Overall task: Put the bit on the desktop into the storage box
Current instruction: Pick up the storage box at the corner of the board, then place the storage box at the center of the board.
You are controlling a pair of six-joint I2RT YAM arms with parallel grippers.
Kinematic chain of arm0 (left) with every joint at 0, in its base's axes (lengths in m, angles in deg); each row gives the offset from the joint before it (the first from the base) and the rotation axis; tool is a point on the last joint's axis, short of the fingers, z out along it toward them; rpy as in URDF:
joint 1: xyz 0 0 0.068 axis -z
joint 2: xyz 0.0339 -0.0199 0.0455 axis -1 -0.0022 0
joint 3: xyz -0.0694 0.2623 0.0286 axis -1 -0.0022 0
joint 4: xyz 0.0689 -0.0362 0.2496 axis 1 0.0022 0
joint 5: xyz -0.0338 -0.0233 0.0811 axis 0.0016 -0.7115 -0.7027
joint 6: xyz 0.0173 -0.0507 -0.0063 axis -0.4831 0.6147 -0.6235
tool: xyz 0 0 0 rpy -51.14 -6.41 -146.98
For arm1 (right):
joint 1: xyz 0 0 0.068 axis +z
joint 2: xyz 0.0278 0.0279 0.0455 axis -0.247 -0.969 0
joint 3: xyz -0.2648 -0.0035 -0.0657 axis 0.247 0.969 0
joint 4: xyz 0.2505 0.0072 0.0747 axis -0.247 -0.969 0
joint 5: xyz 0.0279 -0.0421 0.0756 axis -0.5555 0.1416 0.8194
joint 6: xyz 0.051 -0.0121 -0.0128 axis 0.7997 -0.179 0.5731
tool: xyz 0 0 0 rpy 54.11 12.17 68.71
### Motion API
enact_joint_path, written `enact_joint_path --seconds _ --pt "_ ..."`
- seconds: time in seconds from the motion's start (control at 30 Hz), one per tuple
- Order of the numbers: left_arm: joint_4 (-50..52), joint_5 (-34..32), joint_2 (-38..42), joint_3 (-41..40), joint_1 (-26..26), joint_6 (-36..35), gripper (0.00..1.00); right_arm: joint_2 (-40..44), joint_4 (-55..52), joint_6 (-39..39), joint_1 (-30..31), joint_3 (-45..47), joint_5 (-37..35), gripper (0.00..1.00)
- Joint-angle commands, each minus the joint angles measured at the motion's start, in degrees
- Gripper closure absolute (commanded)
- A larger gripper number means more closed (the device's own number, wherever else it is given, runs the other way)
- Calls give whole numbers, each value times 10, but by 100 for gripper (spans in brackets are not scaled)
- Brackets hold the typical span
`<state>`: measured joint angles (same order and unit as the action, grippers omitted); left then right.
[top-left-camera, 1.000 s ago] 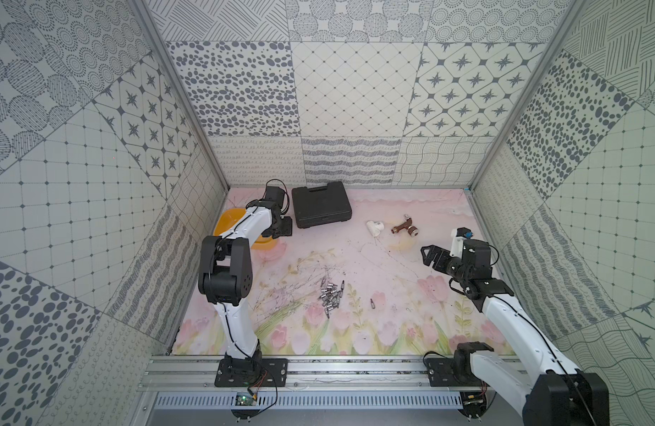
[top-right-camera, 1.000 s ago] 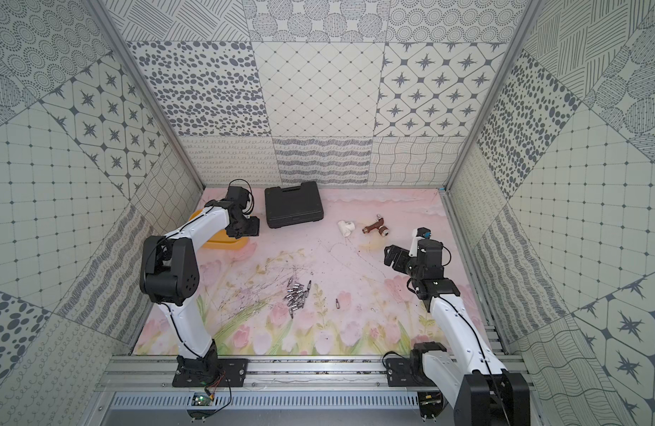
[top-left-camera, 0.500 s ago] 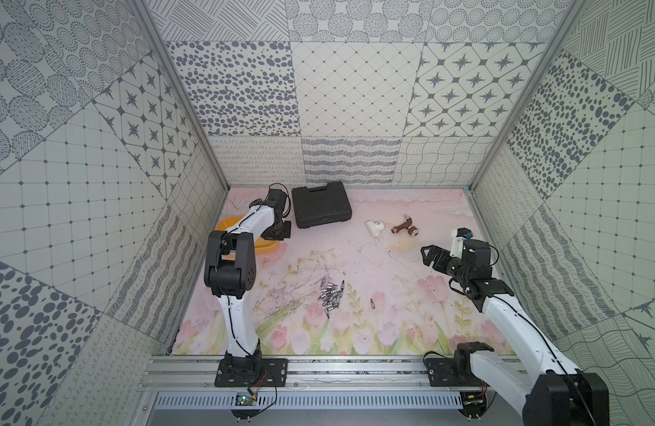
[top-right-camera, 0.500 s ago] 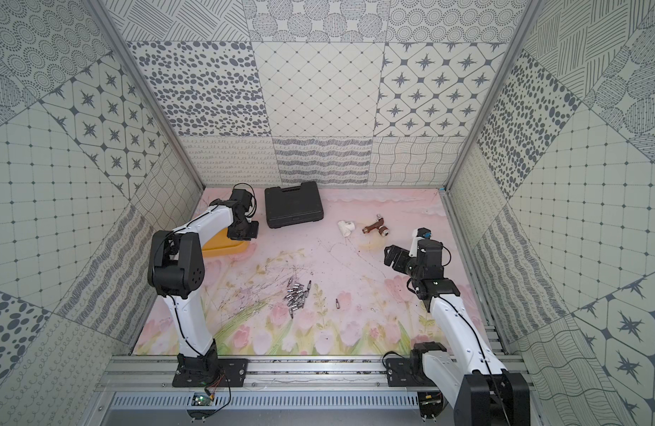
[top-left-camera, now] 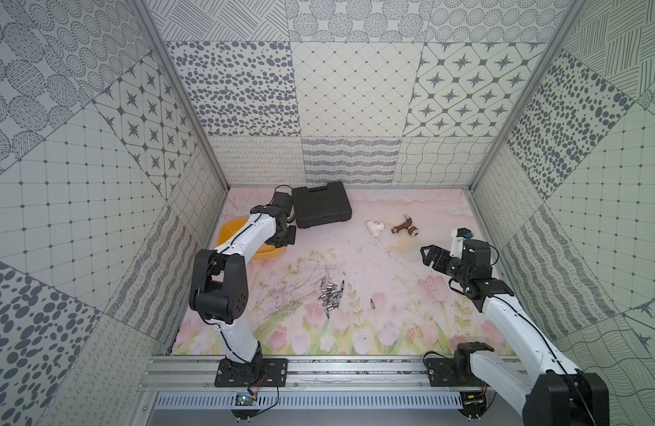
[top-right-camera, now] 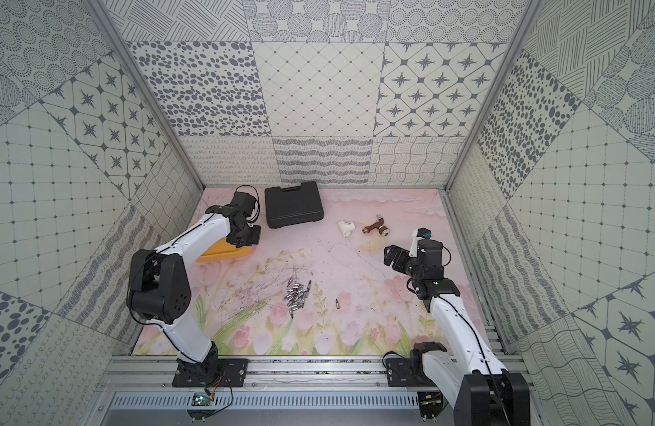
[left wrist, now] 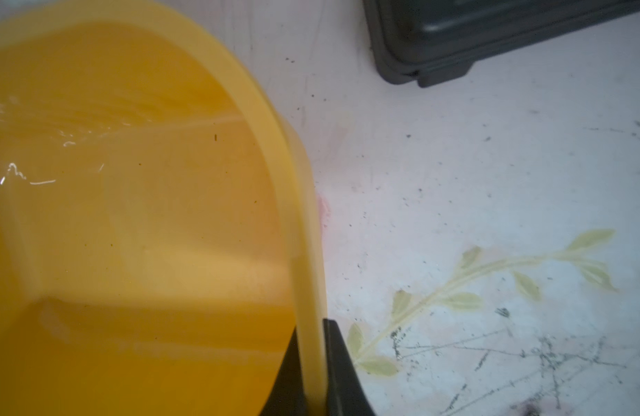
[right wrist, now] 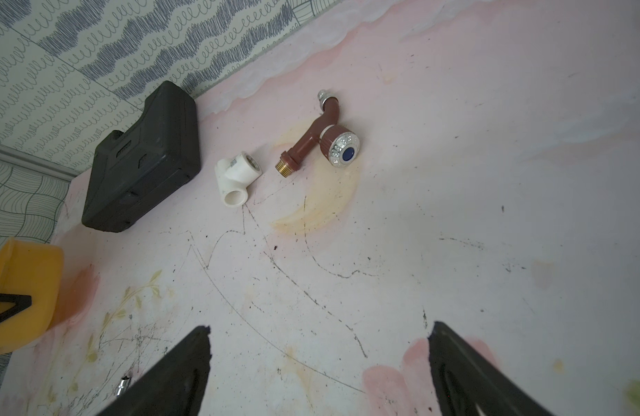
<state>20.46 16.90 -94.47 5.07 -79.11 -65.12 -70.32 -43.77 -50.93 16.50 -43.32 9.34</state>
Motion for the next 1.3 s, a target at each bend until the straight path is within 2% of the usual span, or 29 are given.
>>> enact_joint_path --seconds 0.0,0.17,0.3,0.5,0.77,1.0,1.27 --pt "41 -25 59 -23 54 42 100 -7 16 5 -1 -18 6 3" --pt "65 -8 93 -22 123 72 100 -15 21 7 -1 -22 11 3" --pt "74 -7 90 -4 180 93 100 -20 21 12 -1 -24 12 3" --pt "68 1 41 53 254 104 100 -27 15 19 -1 -27 14 3" --pt "67 17 -63 159 342 105 100 -25 11 21 -1 -29 12 3" --pt "71 37 -133 235 373 101 100 -24 8 23 -1 -31 10 3" --pt "66 57 -199 288 384 98 100 -22 7 24 -1 -33 9 4"
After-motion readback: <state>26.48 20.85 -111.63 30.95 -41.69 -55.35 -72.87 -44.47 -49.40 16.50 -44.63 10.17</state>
